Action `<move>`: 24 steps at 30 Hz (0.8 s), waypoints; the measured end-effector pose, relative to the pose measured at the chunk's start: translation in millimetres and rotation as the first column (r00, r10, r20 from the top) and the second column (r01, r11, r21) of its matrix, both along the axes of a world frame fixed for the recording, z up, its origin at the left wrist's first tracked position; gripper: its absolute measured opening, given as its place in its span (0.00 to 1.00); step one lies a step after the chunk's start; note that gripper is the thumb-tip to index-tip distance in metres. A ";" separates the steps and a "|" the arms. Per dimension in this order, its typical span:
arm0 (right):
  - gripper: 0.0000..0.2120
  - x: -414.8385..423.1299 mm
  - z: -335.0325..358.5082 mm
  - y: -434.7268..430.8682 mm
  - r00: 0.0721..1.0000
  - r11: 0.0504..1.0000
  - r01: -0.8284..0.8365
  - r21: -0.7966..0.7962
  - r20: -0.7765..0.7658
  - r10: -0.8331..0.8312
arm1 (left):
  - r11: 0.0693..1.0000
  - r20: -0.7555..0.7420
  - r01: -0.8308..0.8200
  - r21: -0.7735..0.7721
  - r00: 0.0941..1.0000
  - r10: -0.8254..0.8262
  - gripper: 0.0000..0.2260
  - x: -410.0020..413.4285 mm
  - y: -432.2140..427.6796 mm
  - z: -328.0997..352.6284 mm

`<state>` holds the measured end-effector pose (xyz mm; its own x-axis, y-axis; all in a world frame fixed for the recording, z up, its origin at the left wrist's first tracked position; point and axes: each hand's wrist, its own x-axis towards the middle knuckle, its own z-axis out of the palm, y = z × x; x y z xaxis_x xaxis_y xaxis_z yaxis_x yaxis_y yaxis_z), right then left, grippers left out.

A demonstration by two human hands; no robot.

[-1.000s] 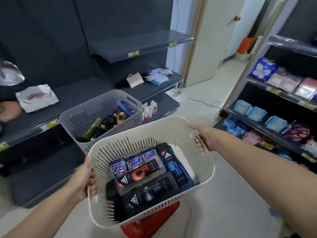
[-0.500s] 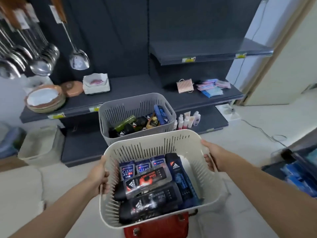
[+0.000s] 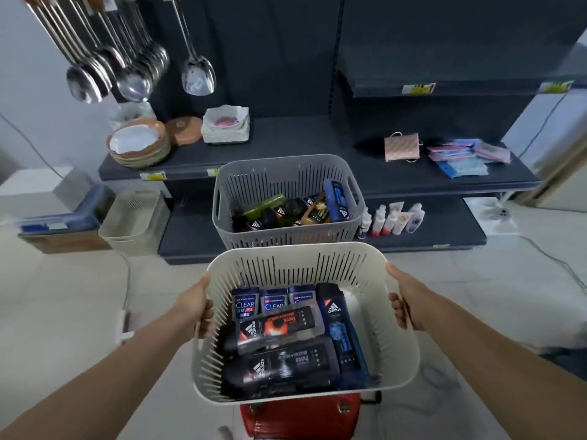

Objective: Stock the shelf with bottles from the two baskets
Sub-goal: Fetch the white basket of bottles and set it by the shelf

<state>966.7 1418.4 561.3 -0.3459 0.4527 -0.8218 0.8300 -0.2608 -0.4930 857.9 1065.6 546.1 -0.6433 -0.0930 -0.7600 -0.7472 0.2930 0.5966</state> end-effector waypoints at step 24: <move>0.32 -43.7 -4.9 17.0 0.997 0.997 -0.070 -0.023 -0.012 0.070 | 0.993 -0.036 0.018 -0.121 0.999 -0.023 0.27 -30.9 18.0 -1.5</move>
